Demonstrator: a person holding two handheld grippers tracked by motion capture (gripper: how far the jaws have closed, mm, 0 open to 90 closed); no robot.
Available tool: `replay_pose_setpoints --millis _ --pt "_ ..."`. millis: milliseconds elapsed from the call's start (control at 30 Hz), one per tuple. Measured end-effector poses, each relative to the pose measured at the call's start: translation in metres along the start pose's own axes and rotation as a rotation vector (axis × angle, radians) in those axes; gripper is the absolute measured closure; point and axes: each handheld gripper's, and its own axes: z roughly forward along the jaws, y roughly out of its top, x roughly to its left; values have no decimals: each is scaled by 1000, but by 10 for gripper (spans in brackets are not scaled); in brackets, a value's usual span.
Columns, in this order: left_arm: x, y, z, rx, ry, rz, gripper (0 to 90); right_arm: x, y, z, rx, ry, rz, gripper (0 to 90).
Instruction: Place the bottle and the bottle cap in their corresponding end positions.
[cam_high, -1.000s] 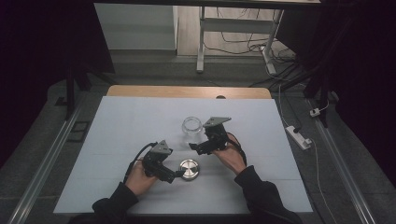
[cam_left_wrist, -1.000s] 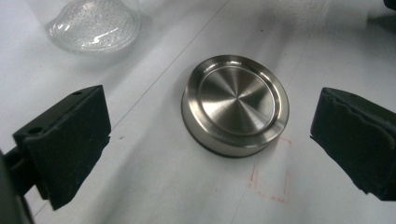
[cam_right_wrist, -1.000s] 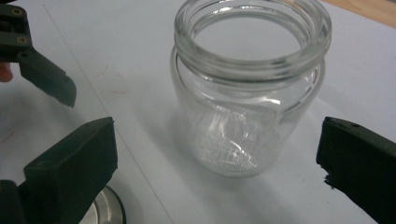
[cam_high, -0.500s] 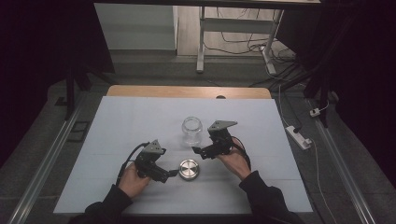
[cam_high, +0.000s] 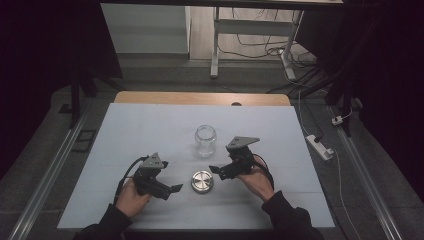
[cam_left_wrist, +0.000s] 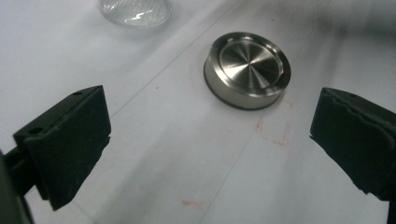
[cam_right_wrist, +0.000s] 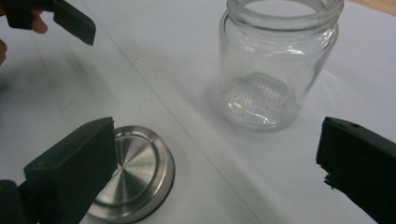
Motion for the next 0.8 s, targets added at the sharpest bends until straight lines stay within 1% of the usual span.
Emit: replay_pose_setpoints --millis 133,233,433,533,567,800 --pt "-2 -5 -6 5 9 -1 0 3 -4 -6 7 -1 -15 0" --pt "-3 -9 -11 2 17 -7 0 5 -7 -11 8 -4 -15 0" --pt "-5 -17 -23 3 44 -15 0 5 -15 -22 7 -11 -5 0" --pt "-6 -21 -30 -10 50 -31 0 5 -19 -29 5 -19 0 0" --pt "-6 -23 -32 -11 54 -31 0 4 -21 -32 5 -25 1 0" --pt "-5 -34 -48 -38 76 -77 0 3 -33 -49 3 -50 12 0"
